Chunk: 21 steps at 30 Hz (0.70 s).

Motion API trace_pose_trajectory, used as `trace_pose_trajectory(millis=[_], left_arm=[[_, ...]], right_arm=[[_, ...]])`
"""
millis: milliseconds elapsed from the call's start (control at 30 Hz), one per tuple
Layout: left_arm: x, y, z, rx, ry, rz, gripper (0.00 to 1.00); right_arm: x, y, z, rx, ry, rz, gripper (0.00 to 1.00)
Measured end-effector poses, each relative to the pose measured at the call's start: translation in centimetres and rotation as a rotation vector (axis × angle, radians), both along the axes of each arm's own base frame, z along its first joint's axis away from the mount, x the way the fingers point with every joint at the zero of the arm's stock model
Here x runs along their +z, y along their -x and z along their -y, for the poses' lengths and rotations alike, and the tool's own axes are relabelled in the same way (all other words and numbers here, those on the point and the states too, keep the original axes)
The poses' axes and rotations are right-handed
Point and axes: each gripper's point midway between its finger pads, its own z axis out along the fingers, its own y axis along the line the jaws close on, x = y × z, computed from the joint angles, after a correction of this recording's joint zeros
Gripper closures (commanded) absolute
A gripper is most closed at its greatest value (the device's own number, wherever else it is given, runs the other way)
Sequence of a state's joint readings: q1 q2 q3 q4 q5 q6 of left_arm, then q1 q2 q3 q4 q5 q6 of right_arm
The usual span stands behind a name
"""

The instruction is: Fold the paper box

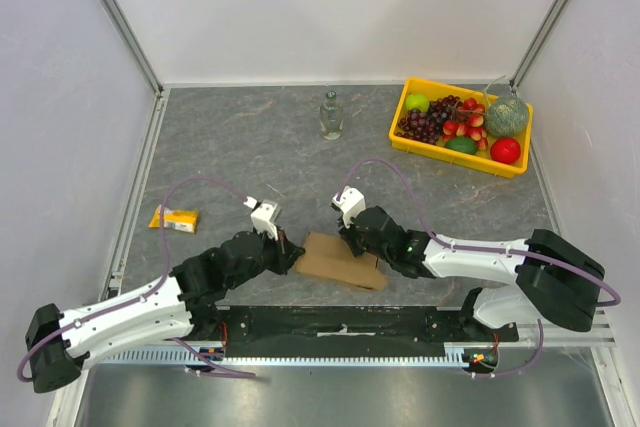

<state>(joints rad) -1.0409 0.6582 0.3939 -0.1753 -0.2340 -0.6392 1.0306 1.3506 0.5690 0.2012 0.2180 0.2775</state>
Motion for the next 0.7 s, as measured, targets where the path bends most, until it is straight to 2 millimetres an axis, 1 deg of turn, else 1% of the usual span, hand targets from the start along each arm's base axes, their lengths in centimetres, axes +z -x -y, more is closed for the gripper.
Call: trace_pose_trajectory(millis=[100,167,300,400,500,567,633,700], left_arm=[[-2.6,1.1,-0.6,-0.026,-0.008,-0.033,0.98],[-3.8,1.7,-0.8,-0.04,-0.012,-0.054,0.98],[-4.4,2.0,-1.0,-0.045,-0.001,-0.059,0.98],[-4.1,1.9,-1.0,-0.044,0.011,-0.052,0.98],[-3.9,1.9,-1.0,-0.04,0.014,-0.047,0.98],[-4.0,1.8,-1.0,-0.036,0.013,-0.046,0.98],[-4.0,1.7,-1.1,-0.033,0.01,-0.046,0.98],[-4.1,1.7,-1.1,-0.03,0.006,-0.047,0.98]], right_arm=[[-0.2,0.0,0.2,-0.009,0.003,0.0,0.85],[-0.2,-0.1,0.2,-0.016,0.0,-0.001,0.85],[-0.1,-0.2,0.3,-0.029,-0.005,0.001,0.85],[0.3,-0.3,0.4,-0.038,-0.014,0.008,0.8],[1.6,-0.4,0.8,-0.053,-0.034,0.03,0.78],[3.1,-0.5,1.1,-0.065,-0.063,0.053,0.77],[4.9,-0.4,1.7,-0.082,-0.098,0.077,0.79],[6.0,-0.2,2.2,-0.093,-0.118,0.082,0.83]])
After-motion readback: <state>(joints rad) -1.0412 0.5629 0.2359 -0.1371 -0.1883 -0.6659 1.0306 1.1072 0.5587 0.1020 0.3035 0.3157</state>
